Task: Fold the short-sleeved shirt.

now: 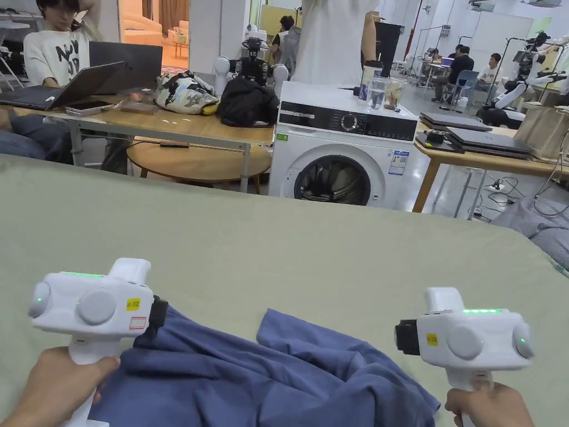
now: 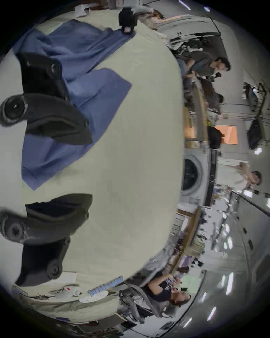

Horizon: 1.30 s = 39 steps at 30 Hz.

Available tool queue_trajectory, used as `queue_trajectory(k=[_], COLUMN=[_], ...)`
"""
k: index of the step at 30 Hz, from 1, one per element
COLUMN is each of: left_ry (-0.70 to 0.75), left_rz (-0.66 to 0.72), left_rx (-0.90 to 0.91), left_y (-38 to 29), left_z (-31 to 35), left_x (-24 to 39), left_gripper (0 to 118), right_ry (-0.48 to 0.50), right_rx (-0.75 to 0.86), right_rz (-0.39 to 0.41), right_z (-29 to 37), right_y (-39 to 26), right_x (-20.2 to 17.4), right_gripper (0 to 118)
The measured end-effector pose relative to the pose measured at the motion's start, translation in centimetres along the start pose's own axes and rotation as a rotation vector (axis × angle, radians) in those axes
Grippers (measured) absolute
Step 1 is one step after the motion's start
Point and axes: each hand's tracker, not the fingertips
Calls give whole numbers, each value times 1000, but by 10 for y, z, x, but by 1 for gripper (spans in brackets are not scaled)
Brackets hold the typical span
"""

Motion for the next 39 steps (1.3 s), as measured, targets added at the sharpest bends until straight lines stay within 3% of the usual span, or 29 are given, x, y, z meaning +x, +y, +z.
queue_trajectory(k=[7, 9, 10, 12, 16, 20, 30, 39], left_ry=[8, 9, 11, 17, 19, 46, 106, 128], left_rz=[22, 23, 21, 21, 44, 17, 43, 47], left_rx=[2, -5, -10, -8, 4, 53, 214, 338], left_y=[-19, -23, -24, -24, -17, 1, 57, 118], left_z=[21, 22, 22, 23, 29, 50, 139, 205], left_x=[-10, -12, -11, -12, -13, -13, -37, -42], left_gripper=[2, 2, 2, 2, 2, 2, 2, 2], right_ry=[11, 12, 7, 26, 10, -54, -152, -165], right_rx=[-263, -188, -185, -157, -100, 69, 273, 431], right_rz=[-24, -40, -40, -33, 19, -23, -56, -92], right_z=[-67, -65, -66, -63, -47, -8, 97, 175], right_y=[-23, -24, -23, -21, -21, -9, 32, 77], right_x=[4, 6, 6, 4, 4, 17, 47, 46], right_gripper=[57, 54, 43, 0, 0, 0, 0, 0])
